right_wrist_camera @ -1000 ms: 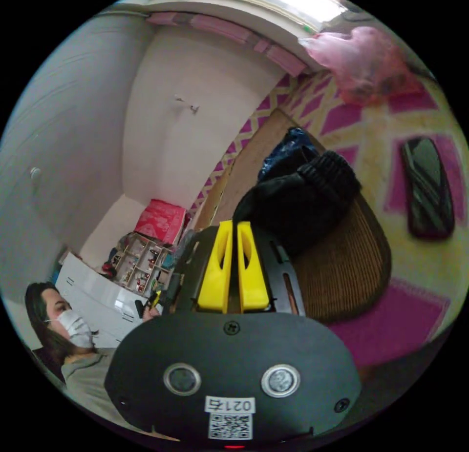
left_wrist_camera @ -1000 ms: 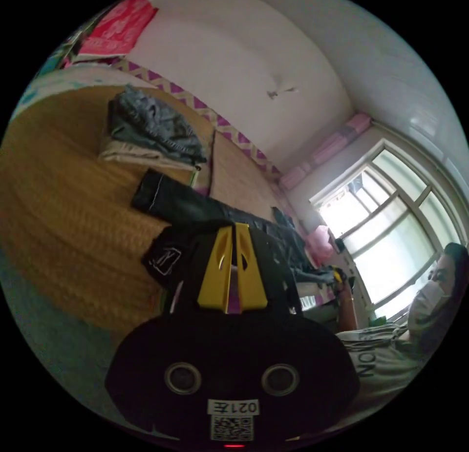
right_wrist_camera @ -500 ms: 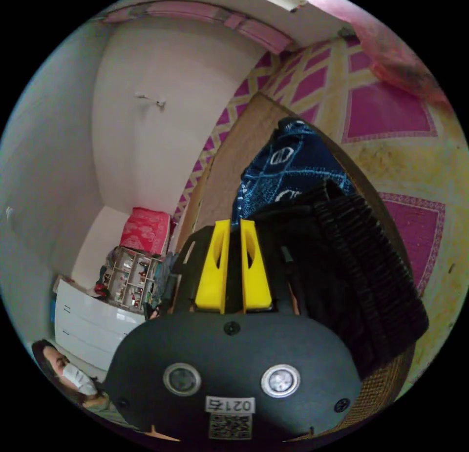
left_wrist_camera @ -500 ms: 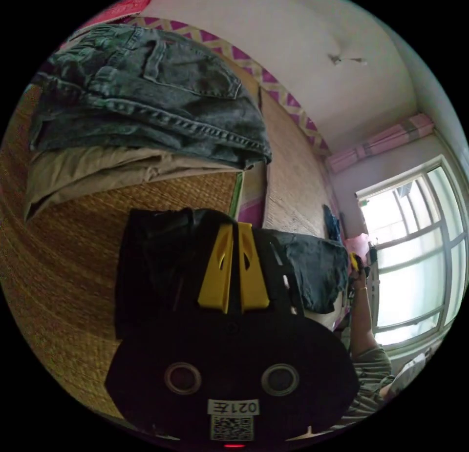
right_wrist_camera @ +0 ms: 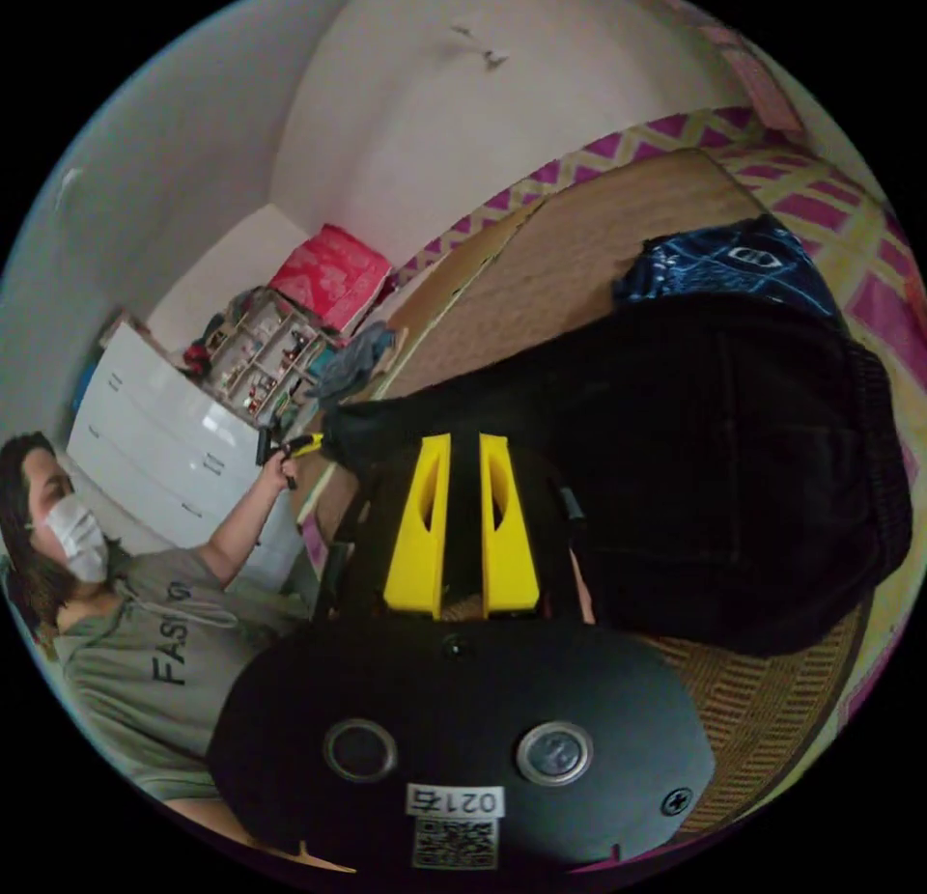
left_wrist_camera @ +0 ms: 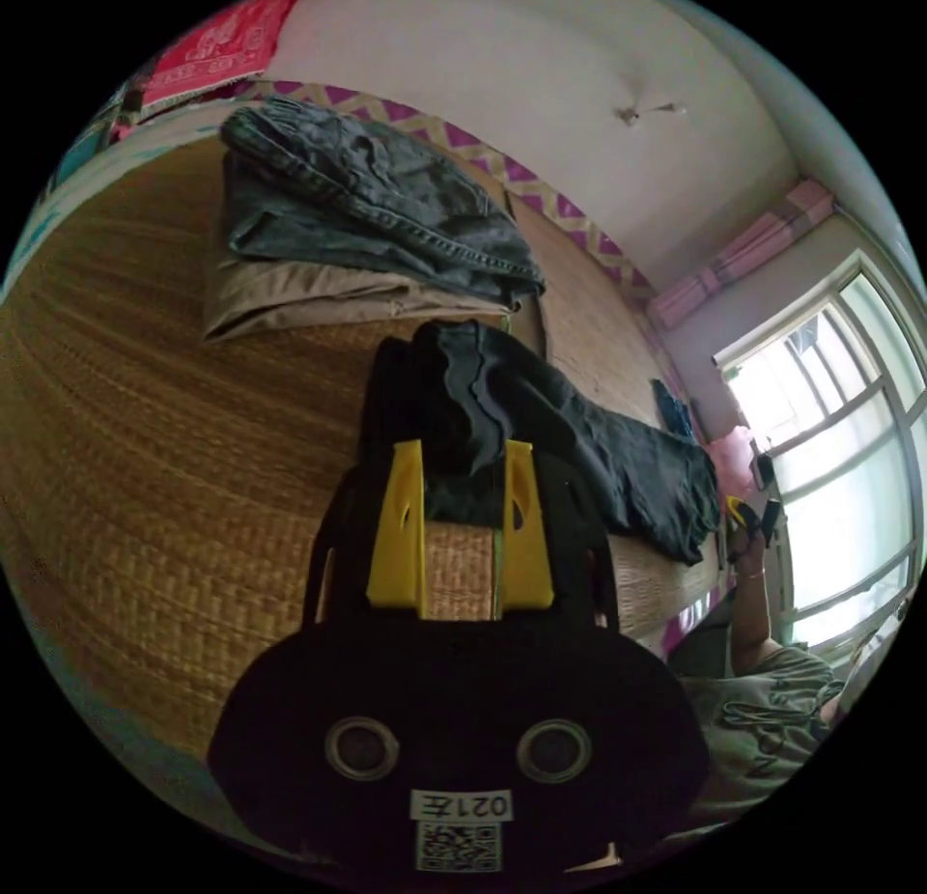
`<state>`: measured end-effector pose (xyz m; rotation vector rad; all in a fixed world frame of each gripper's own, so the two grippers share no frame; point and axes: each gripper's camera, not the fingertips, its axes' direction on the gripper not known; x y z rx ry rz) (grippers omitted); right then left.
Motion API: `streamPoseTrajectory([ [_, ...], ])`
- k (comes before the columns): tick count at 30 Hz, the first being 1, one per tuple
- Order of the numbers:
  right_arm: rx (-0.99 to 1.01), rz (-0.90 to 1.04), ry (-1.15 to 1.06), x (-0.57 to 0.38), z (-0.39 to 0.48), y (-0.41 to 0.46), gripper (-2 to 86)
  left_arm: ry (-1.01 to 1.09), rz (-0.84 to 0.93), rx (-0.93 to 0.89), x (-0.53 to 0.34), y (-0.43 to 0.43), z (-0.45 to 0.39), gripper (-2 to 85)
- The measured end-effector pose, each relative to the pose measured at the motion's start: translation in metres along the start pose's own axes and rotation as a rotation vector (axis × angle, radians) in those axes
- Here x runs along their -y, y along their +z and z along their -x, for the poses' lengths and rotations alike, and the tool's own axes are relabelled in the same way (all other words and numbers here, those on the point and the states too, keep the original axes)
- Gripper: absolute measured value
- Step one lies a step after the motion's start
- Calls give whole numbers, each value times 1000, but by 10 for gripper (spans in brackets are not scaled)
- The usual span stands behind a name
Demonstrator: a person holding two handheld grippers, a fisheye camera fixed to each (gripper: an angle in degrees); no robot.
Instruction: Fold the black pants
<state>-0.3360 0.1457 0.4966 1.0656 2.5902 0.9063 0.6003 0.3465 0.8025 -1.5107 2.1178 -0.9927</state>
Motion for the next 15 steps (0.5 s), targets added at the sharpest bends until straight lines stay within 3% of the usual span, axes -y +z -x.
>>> streamPoseTrajectory([
  [4,-18,218,-174,4,78,73,9,46,79,2,20,8,-2,4],
  [9,-209,392,-436,-18,179,130,-9,169,45,-39,33,-53,-28,-9],
  [15,-530,543,-619,-36,247,215,-10,39,317,115,52,34,36,-10],
])
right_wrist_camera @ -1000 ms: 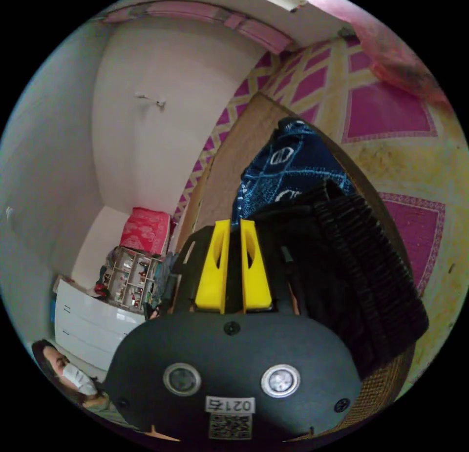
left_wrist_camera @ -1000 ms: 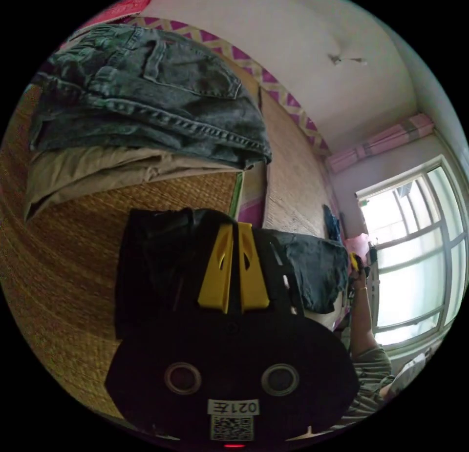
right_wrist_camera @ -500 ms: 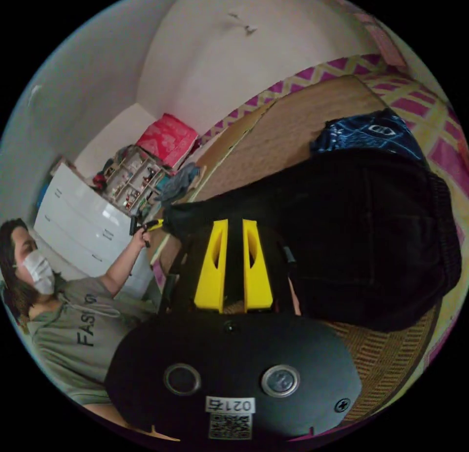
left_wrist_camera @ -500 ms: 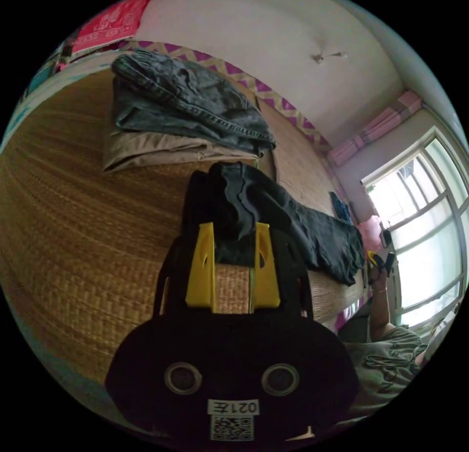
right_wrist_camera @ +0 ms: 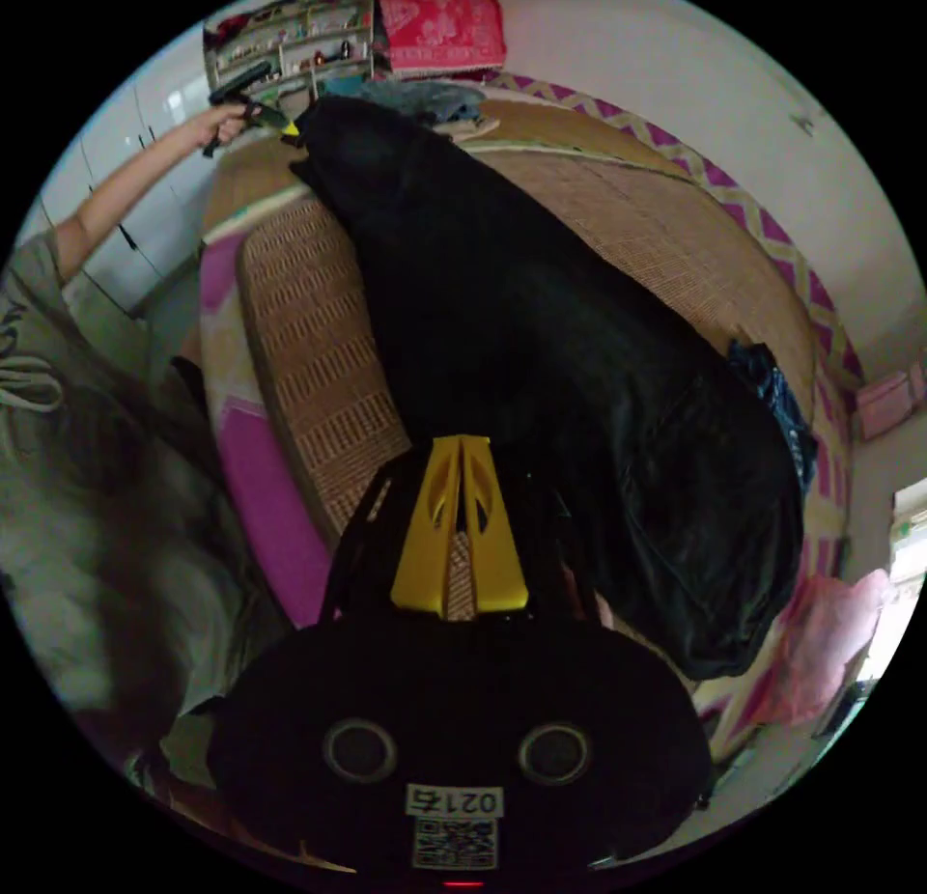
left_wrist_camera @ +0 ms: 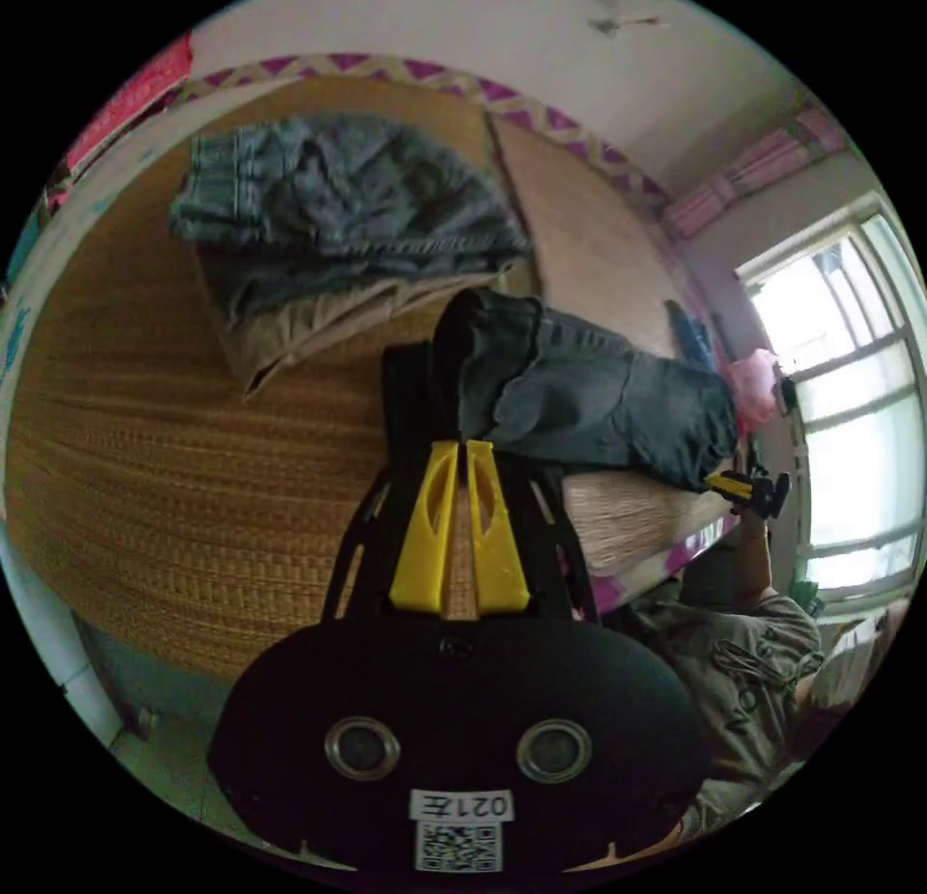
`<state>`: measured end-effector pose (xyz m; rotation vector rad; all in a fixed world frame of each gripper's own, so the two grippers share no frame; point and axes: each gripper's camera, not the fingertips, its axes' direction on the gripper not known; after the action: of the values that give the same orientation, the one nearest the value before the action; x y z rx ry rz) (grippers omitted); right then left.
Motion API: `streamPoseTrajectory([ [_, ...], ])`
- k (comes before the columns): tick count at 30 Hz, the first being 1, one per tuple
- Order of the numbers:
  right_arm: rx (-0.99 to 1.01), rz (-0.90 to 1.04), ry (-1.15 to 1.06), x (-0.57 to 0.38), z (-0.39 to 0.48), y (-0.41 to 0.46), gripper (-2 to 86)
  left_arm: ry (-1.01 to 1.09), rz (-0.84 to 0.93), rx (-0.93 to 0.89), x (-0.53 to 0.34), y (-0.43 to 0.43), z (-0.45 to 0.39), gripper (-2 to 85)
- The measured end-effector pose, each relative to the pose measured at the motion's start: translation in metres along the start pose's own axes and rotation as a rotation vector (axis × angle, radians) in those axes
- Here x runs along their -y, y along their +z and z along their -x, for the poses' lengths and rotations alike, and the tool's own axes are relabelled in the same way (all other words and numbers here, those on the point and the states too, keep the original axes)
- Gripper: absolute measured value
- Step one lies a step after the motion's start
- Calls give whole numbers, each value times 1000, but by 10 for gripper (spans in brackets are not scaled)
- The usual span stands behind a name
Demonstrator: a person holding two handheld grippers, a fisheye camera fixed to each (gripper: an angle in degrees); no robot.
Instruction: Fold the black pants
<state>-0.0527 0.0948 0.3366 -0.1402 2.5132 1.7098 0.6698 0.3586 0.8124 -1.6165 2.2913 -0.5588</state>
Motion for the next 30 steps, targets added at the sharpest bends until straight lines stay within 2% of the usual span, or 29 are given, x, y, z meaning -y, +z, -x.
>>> streamPoseTrajectory([
  [2,-62,6,-23,16,21,-2,-10,-60,9,-50,6,17,25,-10],
  [5,-80,-39,-31,25,33,-24,-10,-14,-25,-76,8,-1,21,-10],
  [11,-69,-95,-21,28,40,-61,-10,118,-33,89,5,-45,-11,-10],
  [16,-6,-84,-8,38,32,-55,-10,-25,125,123,14,33,60,-10],
  [19,-82,-60,-24,35,31,-61,-10,-64,37,56,1,30,87,-10],
  [23,-95,-68,-12,16,12,-76,-8,-133,-116,284,-40,-17,108,-8],
  [24,-79,-71,-4,14,7,-78,-8,-128,-152,262,-48,-22,109,-8],
  [26,-14,-94,30,4,-13,-82,-7,-63,-224,-8,-75,-26,108,-4],
  [28,23,-113,56,-1,-29,-84,-7,-67,-265,-125,-94,-19,102,7],
  [30,50,-123,72,-4,-43,-85,-7,-111,-275,-130,-111,-7,97,49],
])
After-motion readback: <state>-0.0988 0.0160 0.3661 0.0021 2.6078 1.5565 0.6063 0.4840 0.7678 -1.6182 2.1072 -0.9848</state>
